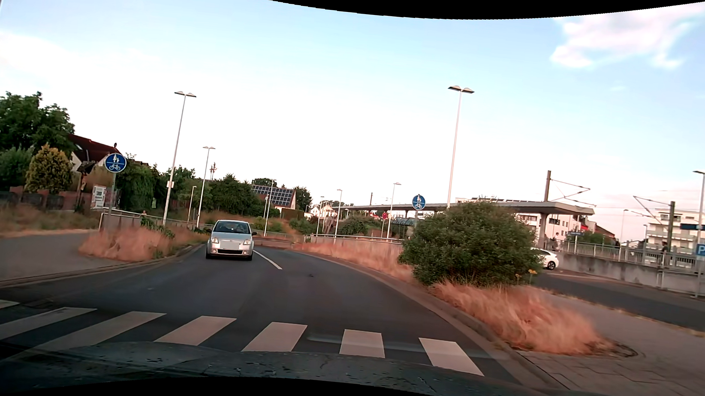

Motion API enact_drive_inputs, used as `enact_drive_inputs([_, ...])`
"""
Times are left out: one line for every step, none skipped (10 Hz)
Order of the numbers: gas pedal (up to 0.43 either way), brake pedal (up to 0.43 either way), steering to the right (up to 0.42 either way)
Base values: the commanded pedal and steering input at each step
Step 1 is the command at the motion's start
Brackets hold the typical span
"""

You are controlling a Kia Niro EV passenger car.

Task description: Follow the waypoints while adhering to traffic rules and regulations

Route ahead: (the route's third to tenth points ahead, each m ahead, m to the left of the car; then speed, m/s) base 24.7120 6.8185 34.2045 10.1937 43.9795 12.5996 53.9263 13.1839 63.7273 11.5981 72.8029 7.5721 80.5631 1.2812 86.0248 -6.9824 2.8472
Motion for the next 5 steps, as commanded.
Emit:
enact_drive_inputs([0.339,0.0,-0.033])
enact_drive_inputs([0.35,0.0,-0.045])
enact_drive_inputs([0.358,0.0,-0.058])
enact_drive_inputs([0.37,0.0,-0.068])
enact_drive_inputs([0.37,0.0,-0.074])
